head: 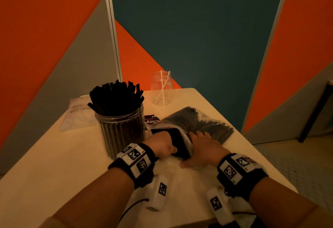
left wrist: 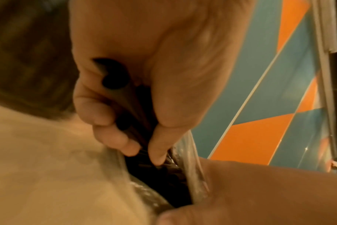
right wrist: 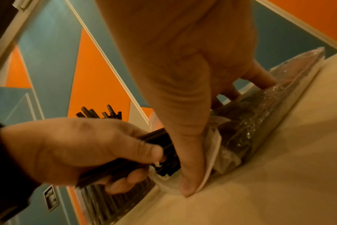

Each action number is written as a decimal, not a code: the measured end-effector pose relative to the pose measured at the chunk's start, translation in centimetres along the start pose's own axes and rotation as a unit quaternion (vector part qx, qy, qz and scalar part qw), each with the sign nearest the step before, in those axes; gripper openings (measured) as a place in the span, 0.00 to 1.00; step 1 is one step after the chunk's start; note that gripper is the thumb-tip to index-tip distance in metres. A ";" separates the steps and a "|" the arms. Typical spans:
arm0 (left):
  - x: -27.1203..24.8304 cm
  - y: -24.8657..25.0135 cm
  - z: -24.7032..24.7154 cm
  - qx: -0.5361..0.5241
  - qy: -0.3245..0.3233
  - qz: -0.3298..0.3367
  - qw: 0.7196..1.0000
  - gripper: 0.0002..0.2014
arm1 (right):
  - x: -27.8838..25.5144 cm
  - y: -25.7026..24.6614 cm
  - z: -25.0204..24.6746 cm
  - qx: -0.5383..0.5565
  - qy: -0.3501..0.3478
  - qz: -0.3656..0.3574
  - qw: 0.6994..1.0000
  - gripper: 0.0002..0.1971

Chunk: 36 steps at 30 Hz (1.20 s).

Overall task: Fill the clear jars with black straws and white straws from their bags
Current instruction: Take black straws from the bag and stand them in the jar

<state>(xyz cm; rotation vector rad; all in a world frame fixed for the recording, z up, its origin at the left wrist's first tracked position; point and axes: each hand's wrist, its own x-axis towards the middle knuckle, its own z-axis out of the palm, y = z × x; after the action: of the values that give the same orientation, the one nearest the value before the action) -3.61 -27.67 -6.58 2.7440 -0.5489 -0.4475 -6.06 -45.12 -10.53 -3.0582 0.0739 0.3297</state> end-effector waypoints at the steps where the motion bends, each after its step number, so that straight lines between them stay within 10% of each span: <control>1: -0.8 -0.5 0.1 -0.003 0.003 -0.007 1.000 0.14 | 0.0 0.0 -0.1 0.001 0.001 -0.001 1.000 0.68; 20: -19.0 -8.9 -2.6 -0.135 0.065 0.040 0.988 0.07 | -1.1 0.0 -1.6 0.106 -0.043 -0.020 0.993 0.68; 28: -17.7 -8.1 -1.8 -0.308 0.056 0.111 0.943 0.04 | -7.3 -4.1 -9.1 0.611 0.147 -0.265 0.731 0.32; 36: -13.6 -3.7 0.0 -0.439 0.015 0.136 0.888 0.05 | -7.7 -9.6 -11.8 0.466 0.366 -0.306 0.745 0.25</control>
<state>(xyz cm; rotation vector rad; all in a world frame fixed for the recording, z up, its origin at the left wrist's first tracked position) -14.39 -18.73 -4.62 1.7740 -0.5362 -0.4383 -10.58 -36.06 3.19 -1.8573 -0.5405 -0.7340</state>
